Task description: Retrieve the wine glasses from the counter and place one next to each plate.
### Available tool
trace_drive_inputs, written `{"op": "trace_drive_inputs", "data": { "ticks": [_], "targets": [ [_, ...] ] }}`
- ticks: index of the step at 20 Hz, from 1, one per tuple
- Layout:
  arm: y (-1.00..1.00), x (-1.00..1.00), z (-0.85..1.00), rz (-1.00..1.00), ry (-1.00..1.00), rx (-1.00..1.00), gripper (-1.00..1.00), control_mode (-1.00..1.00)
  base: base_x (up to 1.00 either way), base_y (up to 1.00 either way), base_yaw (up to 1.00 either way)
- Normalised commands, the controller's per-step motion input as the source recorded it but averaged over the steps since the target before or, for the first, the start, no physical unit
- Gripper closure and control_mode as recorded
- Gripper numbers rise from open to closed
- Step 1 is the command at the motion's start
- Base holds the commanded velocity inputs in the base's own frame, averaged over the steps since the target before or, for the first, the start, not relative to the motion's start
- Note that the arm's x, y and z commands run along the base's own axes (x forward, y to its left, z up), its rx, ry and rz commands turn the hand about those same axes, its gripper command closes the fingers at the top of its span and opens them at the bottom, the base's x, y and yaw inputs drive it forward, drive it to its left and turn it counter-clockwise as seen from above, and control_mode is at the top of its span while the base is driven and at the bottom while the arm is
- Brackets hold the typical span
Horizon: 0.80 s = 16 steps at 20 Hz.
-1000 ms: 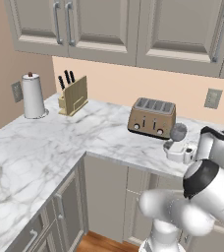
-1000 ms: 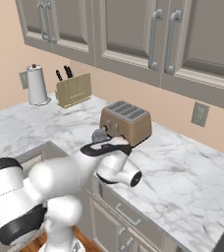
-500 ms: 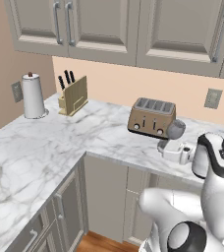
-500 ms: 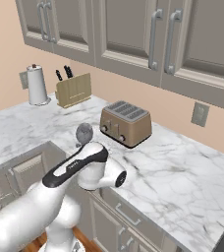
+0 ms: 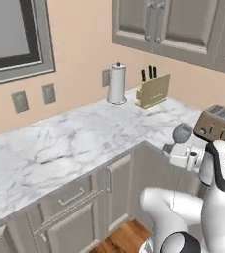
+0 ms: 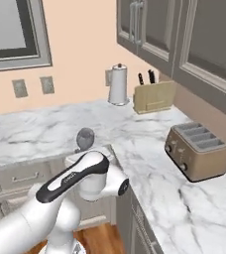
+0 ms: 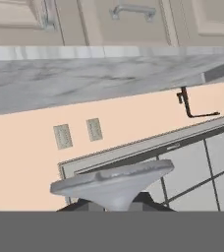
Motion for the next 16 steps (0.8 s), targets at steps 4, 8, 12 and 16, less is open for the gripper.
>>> {"op": "trace_drive_inputs", "data": {
  "ticks": [4, 8, 12, 16],
  "targets": [
    [0.0, 0.0, 0.0, 0.0, 0.0, 0.0, 1.0, 1.0, 0.0, 0.0, 1.0],
    [0.0, 0.0, 0.0, 0.0, 0.0, 0.0, 1.0, 1.0, 0.0, 0.0, 1.0],
    [0.0, 0.0, 0.0, 0.0, 0.0, 0.0, 1.0, 1.0, 0.0, 0.0, 1.0],
    [0.0, 0.0, 0.0, 0.0, 0.0, 0.0, 1.0, 1.0, 0.0, 0.0, 1.0]
  ]
}}
